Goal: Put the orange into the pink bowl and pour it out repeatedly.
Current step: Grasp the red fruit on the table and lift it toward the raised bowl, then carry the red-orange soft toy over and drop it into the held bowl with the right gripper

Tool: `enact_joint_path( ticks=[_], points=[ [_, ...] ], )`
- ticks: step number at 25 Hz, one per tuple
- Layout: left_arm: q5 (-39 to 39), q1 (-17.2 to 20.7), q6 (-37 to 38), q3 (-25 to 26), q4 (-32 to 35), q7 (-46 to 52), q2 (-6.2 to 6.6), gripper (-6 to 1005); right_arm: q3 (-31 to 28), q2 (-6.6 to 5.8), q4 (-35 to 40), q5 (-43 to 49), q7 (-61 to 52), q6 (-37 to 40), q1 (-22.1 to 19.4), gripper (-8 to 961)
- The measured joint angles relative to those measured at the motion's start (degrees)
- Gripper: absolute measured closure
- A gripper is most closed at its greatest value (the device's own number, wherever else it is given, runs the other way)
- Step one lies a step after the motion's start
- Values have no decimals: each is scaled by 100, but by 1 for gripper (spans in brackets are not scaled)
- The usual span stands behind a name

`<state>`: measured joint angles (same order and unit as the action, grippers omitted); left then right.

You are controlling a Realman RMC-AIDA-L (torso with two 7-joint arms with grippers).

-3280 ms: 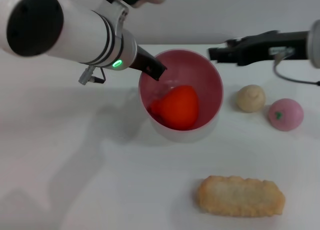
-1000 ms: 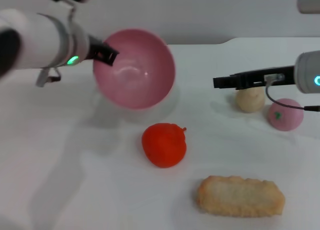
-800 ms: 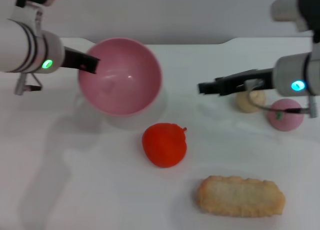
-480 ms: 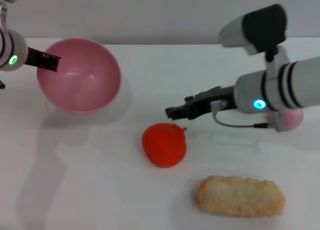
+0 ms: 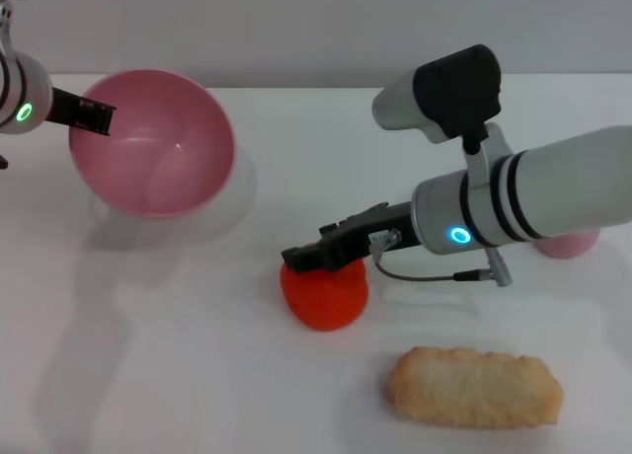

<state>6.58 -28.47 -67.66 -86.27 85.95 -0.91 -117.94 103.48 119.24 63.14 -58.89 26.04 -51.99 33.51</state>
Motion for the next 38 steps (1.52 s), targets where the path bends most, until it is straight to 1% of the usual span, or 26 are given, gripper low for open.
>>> enact_joint_path(
  ticks=[5, 8, 10, 14, 15, 18, 21, 25, 28, 30, 33, 34, 35, 36, 38],
  points=[
    [-2, -9, -1, 0, 0, -15, 0, 955, 91, 14, -615, -184, 30, 124, 342, 306],
    [-5, -31, 1, -5, 0, -32, 0, 954, 295, 19, -1116, -442, 79, 345, 603, 312],
    [-6, -46, 1, -5, 0, -42, -3, 954, 406, 18, -1300, -483, 76, 421, 741, 315],
    [-7, -63, -3, -5, 0, -50, -6, 954, 534, 0, -1280, -442, 33, 407, 809, 322],
    [-5, -69, -8, -4, 0, -51, -7, 954, 550, -9, -1205, -413, 34, 395, 784, 342],
    [29, -71, -26, -2, 0, -100, -3, 954, 508, -32, -801, -213, 14, 372, 566, 404],
    [71, -76, -3, -2, -9, -154, -8, 954, 308, -44, -355, 99, -21, 278, 293, 465],
    [121, -110, 22, -2, -72, -161, -10, 954, 41, -45, -20, 325, -95, 117, 67, 547],
    [243, -145, 66, -1, -137, -204, -9, 954, -213, -53, 409, 479, -109, -85, -168, 673],
    [379, -183, 95, -1, -215, -265, -9, 954, -447, -52, 870, 597, -119, -296, -415, 757],
    [720, -277, 112, -11, -427, -441, -11, 954, -905, -55, 1893, 797, -158, -745, -876, 788],
    [819, -310, 112, -33, -492, -480, -14, 954, -1063, -55, 2271, 893, -198, -906, -1039, 799],
    [967, -379, 113, -95, -612, -511, -16, 954, -1347, -45, 2990, 1108, -291, -1218, -1294, 809],
    [1034, -431, 117, -152, -687, -516, -13, 954, -1347, -45, 2990, 1108, -291, -1218, -1294, 823],
    [1142, -504, 118, -256, -790, -517, -15, 954, -1598, -28, 3569, 1235, -343, -1449, -1473, 850]
  ],
)
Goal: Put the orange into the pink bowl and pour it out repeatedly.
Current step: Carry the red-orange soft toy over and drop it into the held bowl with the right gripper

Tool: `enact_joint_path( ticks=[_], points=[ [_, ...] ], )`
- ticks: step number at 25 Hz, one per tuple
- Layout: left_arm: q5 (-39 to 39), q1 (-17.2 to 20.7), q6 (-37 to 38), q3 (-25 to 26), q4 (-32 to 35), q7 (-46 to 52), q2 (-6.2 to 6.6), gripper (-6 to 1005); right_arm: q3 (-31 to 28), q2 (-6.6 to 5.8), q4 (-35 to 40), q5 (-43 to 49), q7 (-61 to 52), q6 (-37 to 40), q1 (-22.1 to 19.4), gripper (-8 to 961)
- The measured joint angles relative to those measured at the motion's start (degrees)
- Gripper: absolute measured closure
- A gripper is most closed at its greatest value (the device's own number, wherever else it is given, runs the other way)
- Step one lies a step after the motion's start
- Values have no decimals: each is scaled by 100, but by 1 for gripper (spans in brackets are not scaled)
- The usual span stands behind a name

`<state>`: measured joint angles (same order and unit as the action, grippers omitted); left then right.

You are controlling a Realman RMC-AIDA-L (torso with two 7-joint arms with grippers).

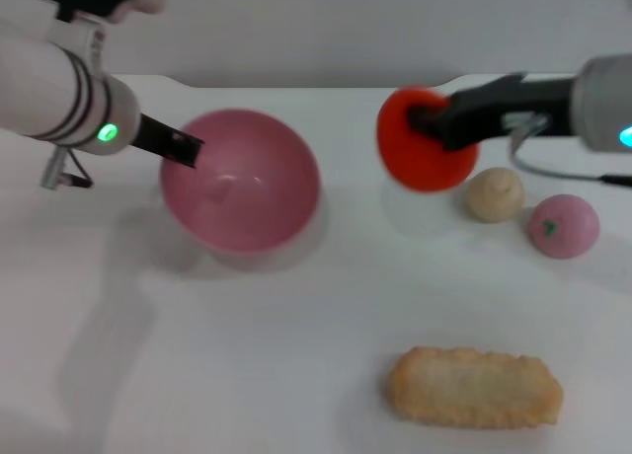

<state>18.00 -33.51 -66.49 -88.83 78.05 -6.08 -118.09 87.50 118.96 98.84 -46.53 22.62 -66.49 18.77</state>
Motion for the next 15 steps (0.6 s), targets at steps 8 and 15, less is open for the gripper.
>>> enact_joint_path(
  ticks=[8, 15],
  points=[
    [772, -478, -36, -722, -231, -4, -22, 954, -141, 23, 897, 18, -83, -227, -132, 879],
    [983, -681, 51, -915, -220, -6, -33, 954, 192, 17, 513, 1, -84, -69, -36, 896]
  ],
)
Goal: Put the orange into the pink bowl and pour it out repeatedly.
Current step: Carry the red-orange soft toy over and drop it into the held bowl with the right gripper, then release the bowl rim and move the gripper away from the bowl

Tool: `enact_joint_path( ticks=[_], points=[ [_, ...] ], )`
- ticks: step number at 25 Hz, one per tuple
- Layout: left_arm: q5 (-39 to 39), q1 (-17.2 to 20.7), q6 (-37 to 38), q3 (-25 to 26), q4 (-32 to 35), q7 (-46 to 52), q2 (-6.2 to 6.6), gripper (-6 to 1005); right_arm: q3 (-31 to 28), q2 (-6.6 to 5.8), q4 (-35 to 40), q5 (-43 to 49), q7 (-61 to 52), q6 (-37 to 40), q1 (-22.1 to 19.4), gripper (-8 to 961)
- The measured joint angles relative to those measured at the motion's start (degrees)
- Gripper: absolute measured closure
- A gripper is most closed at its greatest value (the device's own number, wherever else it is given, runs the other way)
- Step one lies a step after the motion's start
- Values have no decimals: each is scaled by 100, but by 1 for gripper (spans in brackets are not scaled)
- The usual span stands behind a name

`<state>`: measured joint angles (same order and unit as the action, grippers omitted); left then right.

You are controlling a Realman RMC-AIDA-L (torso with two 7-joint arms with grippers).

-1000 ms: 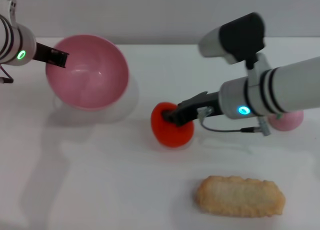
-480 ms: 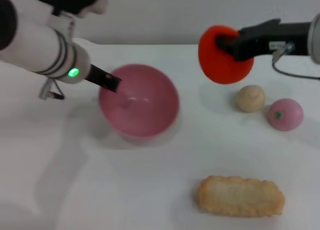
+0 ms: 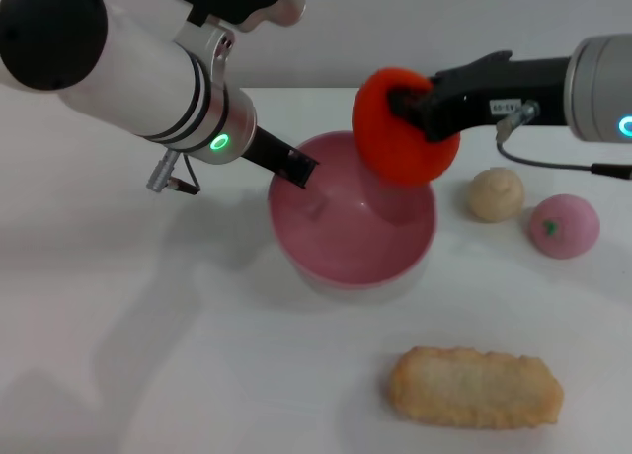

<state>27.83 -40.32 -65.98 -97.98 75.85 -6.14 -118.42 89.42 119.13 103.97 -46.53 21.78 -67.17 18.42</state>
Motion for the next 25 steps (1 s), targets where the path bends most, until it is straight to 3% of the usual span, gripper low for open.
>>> enact_joint_path(
  ticks=[12, 15, 20, 25],
  points=[
    [33, -84, 5, 38, -5, 2, 18, 954, 158, -19, -534, -168, -3, 66, 168, 865],
    [39, -91, -16, 37, -12, 1, 22, 954, 106, -23, -485, -173, -28, 57, 167, 642],
    [88, -100, -60, 35, -14, 0, 23, 954, -61, -25, -354, -162, -60, 44, 94, 609],
    [289, -96, -123, -69, -67, -1, 12, 954, -733, -11, -236, -144, -25, 93, -159, 576]
  ],
)
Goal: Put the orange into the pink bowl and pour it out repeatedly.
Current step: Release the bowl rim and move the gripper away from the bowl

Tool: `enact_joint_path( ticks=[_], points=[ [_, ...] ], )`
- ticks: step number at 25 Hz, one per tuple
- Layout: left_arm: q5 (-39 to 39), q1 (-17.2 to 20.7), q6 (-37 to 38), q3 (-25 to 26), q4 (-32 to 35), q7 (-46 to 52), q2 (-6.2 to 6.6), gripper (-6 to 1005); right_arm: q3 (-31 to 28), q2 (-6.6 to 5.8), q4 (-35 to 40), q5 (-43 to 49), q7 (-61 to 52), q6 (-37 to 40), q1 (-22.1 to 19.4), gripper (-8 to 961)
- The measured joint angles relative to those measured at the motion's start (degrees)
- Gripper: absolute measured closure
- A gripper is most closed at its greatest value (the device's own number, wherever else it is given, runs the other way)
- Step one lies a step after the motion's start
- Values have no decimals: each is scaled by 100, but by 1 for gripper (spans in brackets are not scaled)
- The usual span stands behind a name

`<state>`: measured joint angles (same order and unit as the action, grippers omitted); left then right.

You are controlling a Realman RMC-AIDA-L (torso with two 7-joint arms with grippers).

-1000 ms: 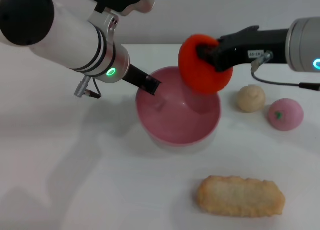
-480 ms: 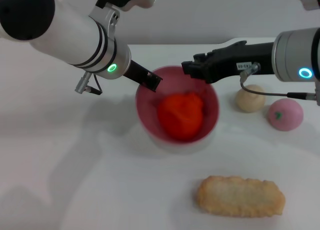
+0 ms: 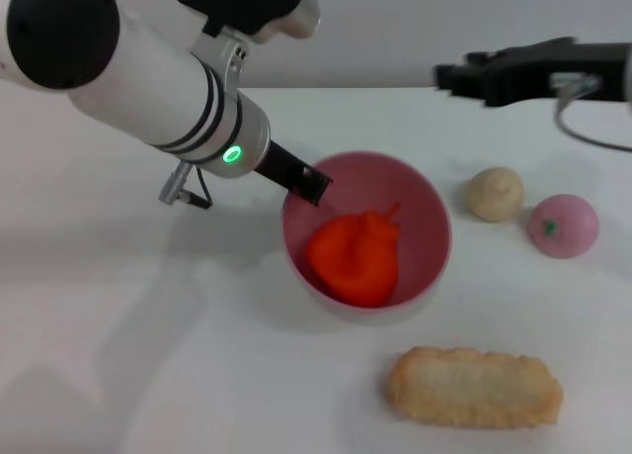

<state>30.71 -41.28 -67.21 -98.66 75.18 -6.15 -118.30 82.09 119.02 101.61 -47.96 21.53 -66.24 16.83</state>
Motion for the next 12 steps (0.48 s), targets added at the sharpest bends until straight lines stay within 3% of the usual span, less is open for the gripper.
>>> enact_joint_path(
  ticks=[4, 12],
  points=[
    [179, -24, 57, -107, -337, -1, -16, 955, -361, -5, -139, -10, 63, 7, -137, 567],
    [255, -65, 140, -185, -653, -8, -17, 955, -364, -8, -304, -12, 89, 9, -170, 561]
  ],
)
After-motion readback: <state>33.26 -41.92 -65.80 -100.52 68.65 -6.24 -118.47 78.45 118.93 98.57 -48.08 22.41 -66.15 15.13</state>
